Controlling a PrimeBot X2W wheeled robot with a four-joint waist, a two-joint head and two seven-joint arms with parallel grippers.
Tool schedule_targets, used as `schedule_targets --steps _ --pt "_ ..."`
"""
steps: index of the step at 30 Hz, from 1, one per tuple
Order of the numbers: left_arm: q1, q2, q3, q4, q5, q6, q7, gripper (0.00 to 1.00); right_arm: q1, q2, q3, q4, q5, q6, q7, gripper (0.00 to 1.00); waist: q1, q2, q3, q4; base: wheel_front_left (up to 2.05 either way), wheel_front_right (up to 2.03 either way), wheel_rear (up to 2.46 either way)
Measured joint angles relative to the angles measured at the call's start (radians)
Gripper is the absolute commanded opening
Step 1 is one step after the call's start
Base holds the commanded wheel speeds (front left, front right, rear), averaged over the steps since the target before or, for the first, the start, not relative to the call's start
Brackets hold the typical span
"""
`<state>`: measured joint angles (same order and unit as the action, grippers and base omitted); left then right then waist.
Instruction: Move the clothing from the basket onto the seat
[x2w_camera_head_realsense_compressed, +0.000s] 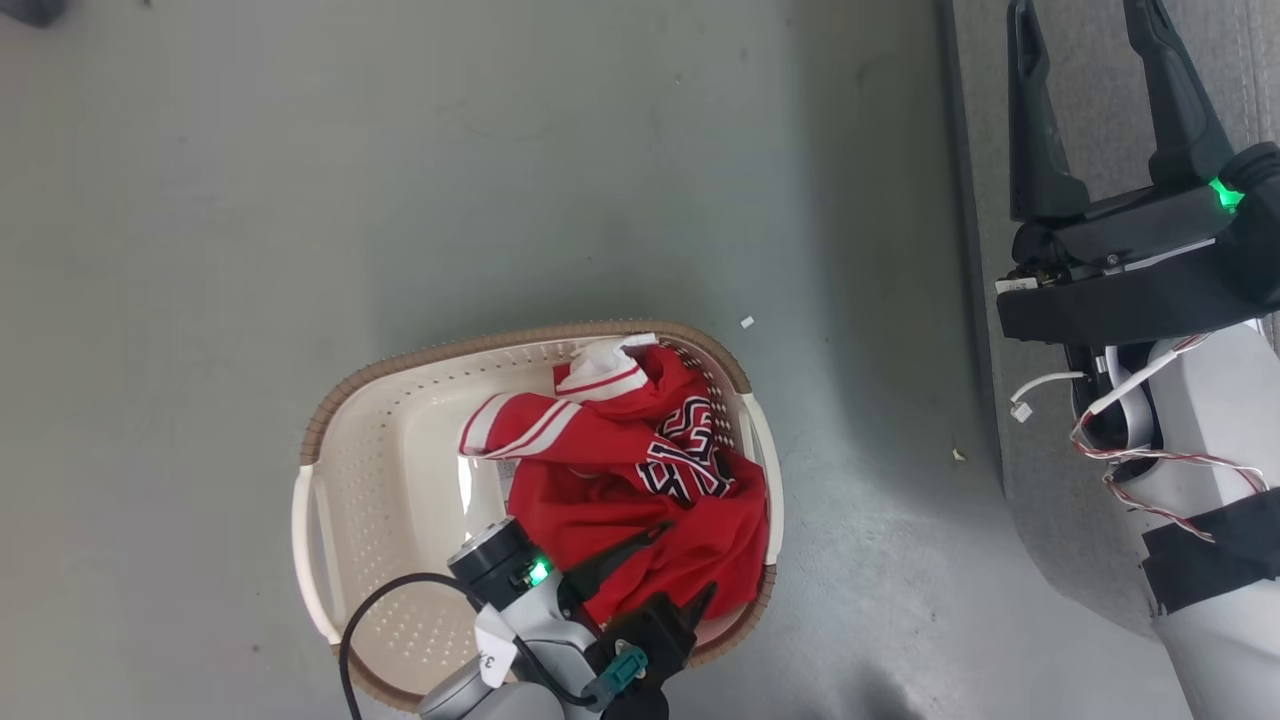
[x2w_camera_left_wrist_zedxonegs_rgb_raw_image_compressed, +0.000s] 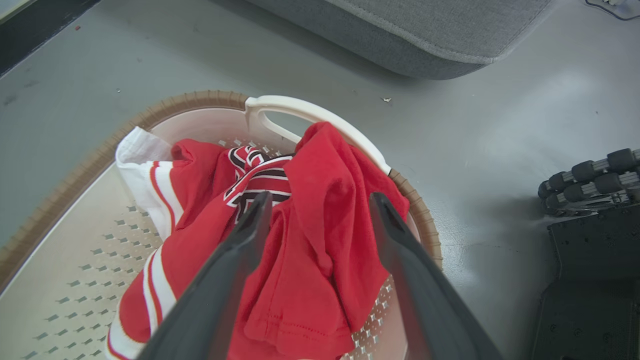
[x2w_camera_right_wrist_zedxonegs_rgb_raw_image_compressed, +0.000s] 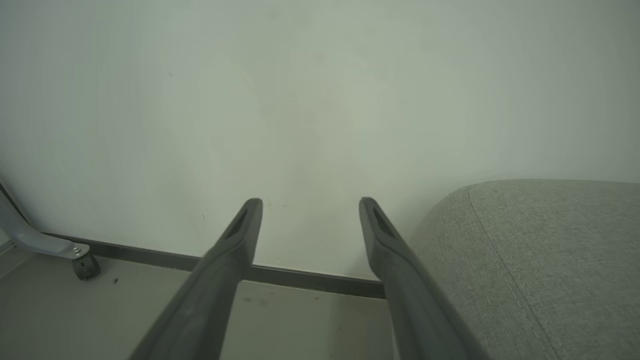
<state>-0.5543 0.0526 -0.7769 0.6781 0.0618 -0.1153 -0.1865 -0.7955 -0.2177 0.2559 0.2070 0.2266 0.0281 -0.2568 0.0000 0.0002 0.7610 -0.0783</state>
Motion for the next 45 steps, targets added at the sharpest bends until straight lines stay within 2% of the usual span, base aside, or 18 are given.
schedule_targets --steps 17,18,19,20,32,45 --pt "-0.091 0.002 -0.071 0.056 -0.044 0.019 0.027 1.0 -0.056 0.022 -0.004 0.0 -0.017 0.016 0.0 1.0 0.0 0.0 0.076 -0.051 0.0 0.0 0.0" --pt "-0.094 0.001 -0.075 0.059 -0.045 0.02 0.027 0.77 -0.055 0.021 -0.006 0.001 -0.017 0.016 0.0 1.0 0.0 0.0 0.078 -0.053 0.0 0.0 0.0" --pt "-0.096 0.001 -0.077 0.061 -0.049 0.023 0.027 0.35 -0.055 0.021 -0.007 0.002 -0.017 0.016 0.0 1.0 0.0001 0.0001 0.08 -0.055 0.0 0.0 0.0" --pt "-0.097 0.001 -0.08 0.065 -0.055 0.026 0.027 0.0 -0.055 0.021 -0.008 0.002 -0.017 0.016 0.0 1.0 0.0001 0.0 0.081 -0.056 0.0 0.0 0.0" --pt "-0.098 0.001 -0.114 0.065 -0.11 0.026 -0.014 0.0 -0.051 0.022 -0.03 0.04 -0.026 0.016 0.0 1.0 0.0 -0.0002 0.059 -0.046 0.0 0.0 0.0" --pt "-0.097 0.001 -0.03 0.044 -0.193 0.057 -0.056 0.0 0.041 0.021 -0.053 0.106 -0.026 0.016 0.0 1.0 0.0 -0.0001 -0.038 -0.01 0.0 0.0 0.0"
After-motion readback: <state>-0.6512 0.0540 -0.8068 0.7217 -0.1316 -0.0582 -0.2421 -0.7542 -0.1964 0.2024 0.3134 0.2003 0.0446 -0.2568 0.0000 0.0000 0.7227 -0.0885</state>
